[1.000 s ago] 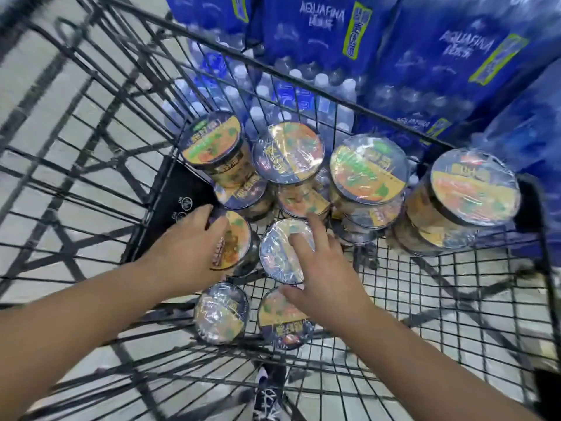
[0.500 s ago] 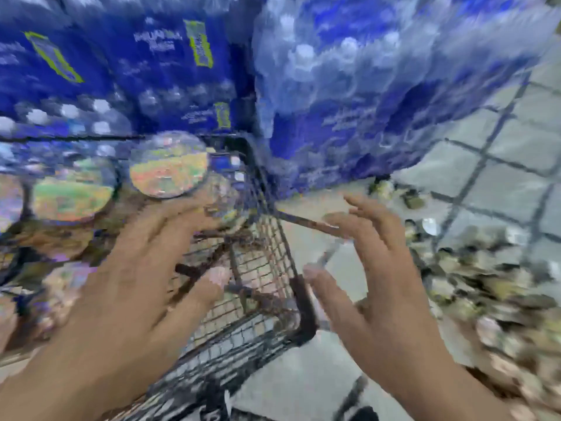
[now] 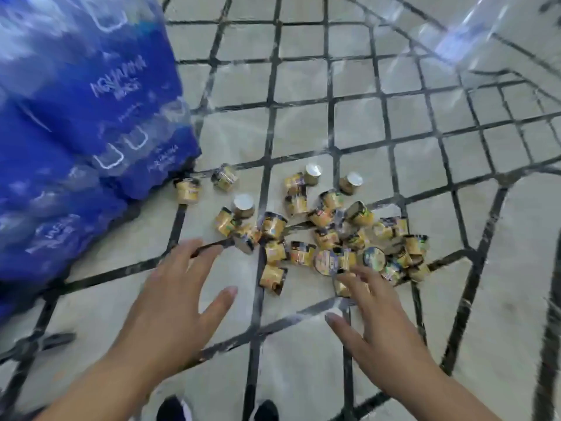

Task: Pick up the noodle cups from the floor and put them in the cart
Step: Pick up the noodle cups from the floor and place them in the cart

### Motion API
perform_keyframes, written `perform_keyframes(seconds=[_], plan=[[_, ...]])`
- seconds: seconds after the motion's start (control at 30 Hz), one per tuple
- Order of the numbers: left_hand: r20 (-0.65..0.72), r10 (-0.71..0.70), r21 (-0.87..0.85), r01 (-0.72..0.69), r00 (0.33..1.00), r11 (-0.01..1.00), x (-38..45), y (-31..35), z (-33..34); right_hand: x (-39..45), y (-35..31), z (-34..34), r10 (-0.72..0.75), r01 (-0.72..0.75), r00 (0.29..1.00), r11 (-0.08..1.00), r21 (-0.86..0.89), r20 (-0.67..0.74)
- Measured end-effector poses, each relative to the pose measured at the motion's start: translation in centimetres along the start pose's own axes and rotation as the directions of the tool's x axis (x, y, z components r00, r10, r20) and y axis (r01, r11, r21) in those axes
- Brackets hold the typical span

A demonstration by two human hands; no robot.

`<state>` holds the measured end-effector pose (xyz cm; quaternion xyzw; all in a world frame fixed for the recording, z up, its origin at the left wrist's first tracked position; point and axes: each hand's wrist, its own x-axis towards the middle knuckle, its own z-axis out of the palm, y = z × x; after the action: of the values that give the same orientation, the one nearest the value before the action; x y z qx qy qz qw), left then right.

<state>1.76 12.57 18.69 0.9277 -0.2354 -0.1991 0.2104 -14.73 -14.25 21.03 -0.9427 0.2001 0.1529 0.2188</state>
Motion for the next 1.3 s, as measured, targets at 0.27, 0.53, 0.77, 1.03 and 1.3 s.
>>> perform_keyframes(seconds=[0.27,0.53,0.77,1.03,1.3], plan=[[0.177,0.082,-0.032,-0.078,0.981,0.996,13.5,6.6,6.9,6.9,13.2,-0.2,0.293,-0.290,0.953,0.956,-0.048,0.073],[0.406,0.039,-0.088,-0.003,0.913,0.996,28.5,10.2,18.2,15.8,27.6,5.8,0.578,-0.578,0.770,0.811,-0.087,0.271],[0.545,-0.117,-0.036,0.162,0.830,0.986,36.7,11.1,35.0,25.9,40.8,14.0,0.688,-0.706,0.659,0.705,-0.065,0.303],[0.564,-0.300,0.068,0.319,0.769,0.945,44.9,7.7,51.7,36.3,53.2,22.6,0.635,-0.606,0.745,0.772,-0.190,0.203],[0.580,-0.362,0.349,0.178,0.730,0.920,47.1,2.9,59.4,38.8,56.3,28.2,0.641,-0.587,0.750,0.759,-0.282,0.163]])
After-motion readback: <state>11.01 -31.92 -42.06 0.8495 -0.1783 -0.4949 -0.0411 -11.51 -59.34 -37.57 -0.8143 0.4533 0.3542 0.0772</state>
